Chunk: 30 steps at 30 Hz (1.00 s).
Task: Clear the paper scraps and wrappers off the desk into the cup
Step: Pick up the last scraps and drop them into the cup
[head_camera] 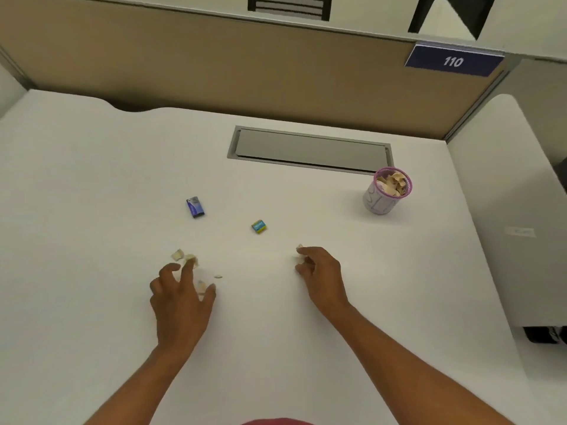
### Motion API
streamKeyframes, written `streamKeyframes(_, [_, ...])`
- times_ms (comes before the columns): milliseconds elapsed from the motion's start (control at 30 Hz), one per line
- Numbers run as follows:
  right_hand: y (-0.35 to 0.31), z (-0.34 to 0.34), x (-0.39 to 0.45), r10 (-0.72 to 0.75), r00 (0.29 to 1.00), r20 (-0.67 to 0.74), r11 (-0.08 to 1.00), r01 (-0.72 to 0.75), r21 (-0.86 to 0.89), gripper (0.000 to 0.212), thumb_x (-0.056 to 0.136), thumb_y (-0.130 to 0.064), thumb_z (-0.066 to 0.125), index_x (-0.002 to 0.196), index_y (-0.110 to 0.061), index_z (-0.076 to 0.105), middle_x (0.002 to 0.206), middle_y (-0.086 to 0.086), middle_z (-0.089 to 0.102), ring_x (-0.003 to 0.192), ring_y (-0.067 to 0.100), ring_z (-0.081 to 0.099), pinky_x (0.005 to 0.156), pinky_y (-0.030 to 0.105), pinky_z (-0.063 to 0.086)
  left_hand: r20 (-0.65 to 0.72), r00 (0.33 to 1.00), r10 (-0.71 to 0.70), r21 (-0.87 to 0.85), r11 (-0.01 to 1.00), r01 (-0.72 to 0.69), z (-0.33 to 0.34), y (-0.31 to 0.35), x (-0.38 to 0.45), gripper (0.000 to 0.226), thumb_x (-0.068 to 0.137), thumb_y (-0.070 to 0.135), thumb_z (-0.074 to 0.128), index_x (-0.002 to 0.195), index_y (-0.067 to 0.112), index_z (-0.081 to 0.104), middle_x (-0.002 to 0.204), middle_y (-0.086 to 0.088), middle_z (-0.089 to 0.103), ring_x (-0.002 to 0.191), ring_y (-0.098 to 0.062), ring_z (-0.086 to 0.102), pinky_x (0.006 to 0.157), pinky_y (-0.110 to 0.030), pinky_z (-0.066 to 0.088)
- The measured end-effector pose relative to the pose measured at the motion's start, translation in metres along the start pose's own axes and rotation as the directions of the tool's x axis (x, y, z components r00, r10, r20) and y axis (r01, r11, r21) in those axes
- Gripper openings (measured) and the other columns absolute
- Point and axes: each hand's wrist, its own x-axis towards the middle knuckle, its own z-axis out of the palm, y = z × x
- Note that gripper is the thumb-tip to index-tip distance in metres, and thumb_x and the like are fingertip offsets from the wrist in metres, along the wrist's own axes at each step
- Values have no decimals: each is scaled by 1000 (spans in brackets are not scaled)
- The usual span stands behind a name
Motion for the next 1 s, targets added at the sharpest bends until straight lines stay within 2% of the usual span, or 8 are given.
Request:
streamKeyframes(133, [0, 3, 9, -97, 990, -103, 970, 71, -233, 38, 99, -26, 64, 135, -22, 58, 141, -3, 56, 134, 23, 49, 113, 35, 41, 45, 999, 6, -66, 998, -3, -18, -33, 33, 65, 92, 39, 70, 149, 17, 48, 149, -15, 39, 128, -43, 40, 98, -56, 48])
streamKeyframes(200, [4, 3, 12, 32, 999, 2, 948, -30, -317, 60, 104, -44, 51, 157, -21, 34, 166, 0, 30, 156, 22, 20, 127, 42, 20, 103, 990, 93, -99, 992, -83, -22, -46, 56, 58, 101, 33, 60, 154, 16, 44, 153, -14, 40, 133, -41, 40, 109, -50, 41])
streamKeyframes(300, [3, 19, 4, 114, 980, 161, 901, -33, -433, 73, 106, -53, 35, 164, -20, 7, 173, -2, 1, 159, 19, -7, 129, 45, -4, 166, 949, 269, -141, 959, -247, -22, -57, 82, 47, 105, 18, 52, 151, 12, 49, 144, -14, 50, 127, -38, 44, 110, -47, 42])
streamKeyframes(600, [-66, 135, -65, -154, 881, 448, 831, 361, -424, 74, 106, -57, 27, 164, -19, 0, 173, -5, -5, 158, 8, -14, 130, 42, -3, 262, 783, 564, -367, 808, -460, -19, -70, 71, 44, 96, -9, 49, 128, 12, 71, 112, 2, 62, 102, -16, 60, 94, -22, 49])
streamKeyframes(667, [-74, 151, -74, -199, 852, 485, 854, 393, -340, 72, 107, -55, 30, 164, -24, -1, 173, -8, -2, 157, 4, -10, 130, 40, 0, 278, 782, 558, -445, 796, -410, -26, -77, 64, 42, 98, -8, 49, 127, 13, 72, 112, 5, 67, 102, -12, 64, 90, -7, 44])
streamKeyframes(733, [-77, 151, -73, -220, 859, 461, 905, 357, -233, 73, 106, -54, 37, 163, -29, -1, 172, -14, 3, 157, 0, 0, 130, 35, 4, 295, 823, 486, -507, 809, -296, -36, -83, 62, 41, 99, -7, 50, 126, 14, 72, 113, 6, 69, 103, -11, 66, 87, -4, 44])
streamKeyframes(867, [-80, 145, -54, -158, 909, 385, 929, 268, -254, 91, 97, -64, 49, 163, -28, -2, 172, -14, 1, 157, 1, -5, 130, 32, 0, 214, 926, 309, -481, 859, -176, -53, -112, 65, 38, 99, -6, 50, 124, 11, 72, 118, 1, 71, 104, -9, 63, 94, -15, 44])
streamKeyframes(1000, [-92, 163, -48, -153, 854, 497, 872, 353, -338, 114, 86, -79, 54, 163, -22, -7, 172, -9, -11, 156, 10, -21, 128, 35, -10, 187, 948, 257, -456, 877, -148, -62, -135, 64, 39, 98, -9, 48, 123, 8, 72, 117, -5, 72, 108, -18, 67, 100, -24, 47])
